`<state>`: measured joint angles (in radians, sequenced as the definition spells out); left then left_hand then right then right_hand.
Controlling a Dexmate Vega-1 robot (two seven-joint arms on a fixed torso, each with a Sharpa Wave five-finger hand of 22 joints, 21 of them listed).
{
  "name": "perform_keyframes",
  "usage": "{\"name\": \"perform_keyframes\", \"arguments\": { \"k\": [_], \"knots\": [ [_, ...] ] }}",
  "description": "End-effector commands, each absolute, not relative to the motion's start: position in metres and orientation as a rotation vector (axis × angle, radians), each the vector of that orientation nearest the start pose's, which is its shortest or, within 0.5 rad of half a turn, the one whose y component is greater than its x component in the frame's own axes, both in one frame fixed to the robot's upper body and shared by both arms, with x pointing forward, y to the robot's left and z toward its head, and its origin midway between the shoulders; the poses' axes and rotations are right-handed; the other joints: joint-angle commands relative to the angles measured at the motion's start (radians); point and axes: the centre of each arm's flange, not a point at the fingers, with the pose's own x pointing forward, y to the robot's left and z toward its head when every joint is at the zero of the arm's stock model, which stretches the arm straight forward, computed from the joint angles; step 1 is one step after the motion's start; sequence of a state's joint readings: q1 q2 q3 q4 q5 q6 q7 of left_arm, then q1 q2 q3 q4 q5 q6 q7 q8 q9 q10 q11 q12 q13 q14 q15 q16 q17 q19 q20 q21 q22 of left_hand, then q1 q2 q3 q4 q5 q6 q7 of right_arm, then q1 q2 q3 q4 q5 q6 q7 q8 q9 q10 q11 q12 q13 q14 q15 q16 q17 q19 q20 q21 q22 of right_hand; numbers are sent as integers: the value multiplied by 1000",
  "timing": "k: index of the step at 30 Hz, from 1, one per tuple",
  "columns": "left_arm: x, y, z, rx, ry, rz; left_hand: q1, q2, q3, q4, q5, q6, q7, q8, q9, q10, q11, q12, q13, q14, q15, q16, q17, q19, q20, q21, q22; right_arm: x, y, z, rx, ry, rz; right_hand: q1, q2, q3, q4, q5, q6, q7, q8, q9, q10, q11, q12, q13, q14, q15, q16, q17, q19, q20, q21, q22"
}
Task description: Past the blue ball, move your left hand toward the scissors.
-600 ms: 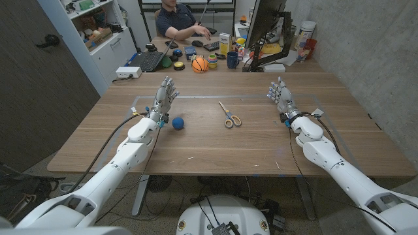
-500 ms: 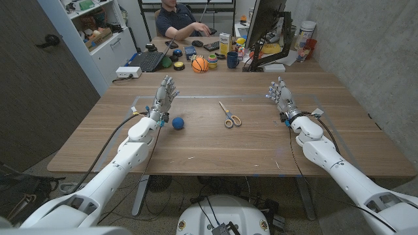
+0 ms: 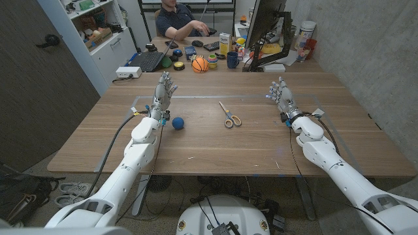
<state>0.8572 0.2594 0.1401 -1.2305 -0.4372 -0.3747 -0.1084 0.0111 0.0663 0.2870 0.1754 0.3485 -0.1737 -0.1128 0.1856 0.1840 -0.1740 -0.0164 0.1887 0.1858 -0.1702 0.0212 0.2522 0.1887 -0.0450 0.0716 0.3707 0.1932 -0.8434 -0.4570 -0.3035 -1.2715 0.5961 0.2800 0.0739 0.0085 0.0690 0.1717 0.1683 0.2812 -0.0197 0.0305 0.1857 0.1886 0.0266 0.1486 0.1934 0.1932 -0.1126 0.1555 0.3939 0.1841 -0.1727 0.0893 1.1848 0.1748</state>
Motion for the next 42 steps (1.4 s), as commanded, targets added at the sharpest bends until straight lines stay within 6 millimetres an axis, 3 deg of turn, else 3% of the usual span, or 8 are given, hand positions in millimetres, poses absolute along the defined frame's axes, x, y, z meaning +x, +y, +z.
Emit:
{"name": "perform_keyframes", "arguments": {
  "k": [1,8,10,12,15,26,30,42],
  "knots": [
    [640,279,-4,-42,-861,-23,9,98,16,2,7,-14,-26,3,5,-46,-16,0,3,7,-9,7,1,5,13,1,1,653,-295,-28,53,-602,200,4,9,-5,1,6,0,8,7,3,0,8,3,4,2,7,0,1,-76,1,-3,3],
    [637,275,7,33,-907,26,18,95,24,-5,7,-19,-82,4,6,-55,-28,-3,3,3,-11,1,-1,-1,22,-8,-1,652,-294,-29,48,-604,201,4,9,-8,1,7,0,8,7,3,0,8,3,4,2,7,-1,1,-75,1,-5,3],
    [636,274,12,63,-918,20,31,67,21,-20,6,-49,-108,-4,5,-99,-51,-13,3,-15,-15,-12,-2,-5,26,-20,-3,652,-295,-29,49,-604,199,4,9,-9,1,7,0,8,7,3,0,7,3,4,2,7,-1,1,-74,1,-6,3],
    [635,273,16,88,-930,29,37,22,3,-35,1,-88,-108,-9,3,-159,-75,-18,2,-48,-26,-28,-1,-25,28,-41,-5,652,-295,-29,50,-605,198,4,9,-10,1,7,0,8,7,3,0,8,3,4,3,7,-2,1,-74,1,-7,3],
    [633,271,24,138,-959,47,39,-13,-16,-45,-2,-112,-108,-10,2,-184,-84,-17,1,-67,-31,-35,0,-35,29,-53,-5,652,-296,-29,47,-608,198,3,9,-11,1,7,-1,8,7,3,1,8,3,4,3,6,-2,1,-74,1,-8,3],
    [621,259,52,351,-1073,113,56,-66,-41,-71,-6,-126,-109,-4,2,-180,-92,-5,1,-81,-34,-38,0,-31,50,-67,-8,652,-298,-30,53,-609,196,3,10,-16,1,7,-2,8,7,3,0,7,3,4,3,6,-5,1,-73,1,-12,3],
    [617,254,59,419,-1104,126,74,-90,-51,-89,-6,-132,-109,-1,3,-192,-106,-7,1,-96,-38,-42,0,-26,62,-75,-10,653,-299,-31,57,-607,195,3,10,-18,1,7,-3,8,7,3,1,7,3,4,3,6,-6,1,-73,2,-14,3],
    [607,239,84,596,-1188,124,129,-130,-65,-132,-4,-154,-109,1,3,-214,-108,-9,1,-118,-33,-45,0,-6,102,-93,-16,654,-300,-30,61,-609,202,3,11,-24,1,8,-3,9,7,3,1,9,3,4,5,5,-8,1,-70,2,-19,3]
  ]
}}
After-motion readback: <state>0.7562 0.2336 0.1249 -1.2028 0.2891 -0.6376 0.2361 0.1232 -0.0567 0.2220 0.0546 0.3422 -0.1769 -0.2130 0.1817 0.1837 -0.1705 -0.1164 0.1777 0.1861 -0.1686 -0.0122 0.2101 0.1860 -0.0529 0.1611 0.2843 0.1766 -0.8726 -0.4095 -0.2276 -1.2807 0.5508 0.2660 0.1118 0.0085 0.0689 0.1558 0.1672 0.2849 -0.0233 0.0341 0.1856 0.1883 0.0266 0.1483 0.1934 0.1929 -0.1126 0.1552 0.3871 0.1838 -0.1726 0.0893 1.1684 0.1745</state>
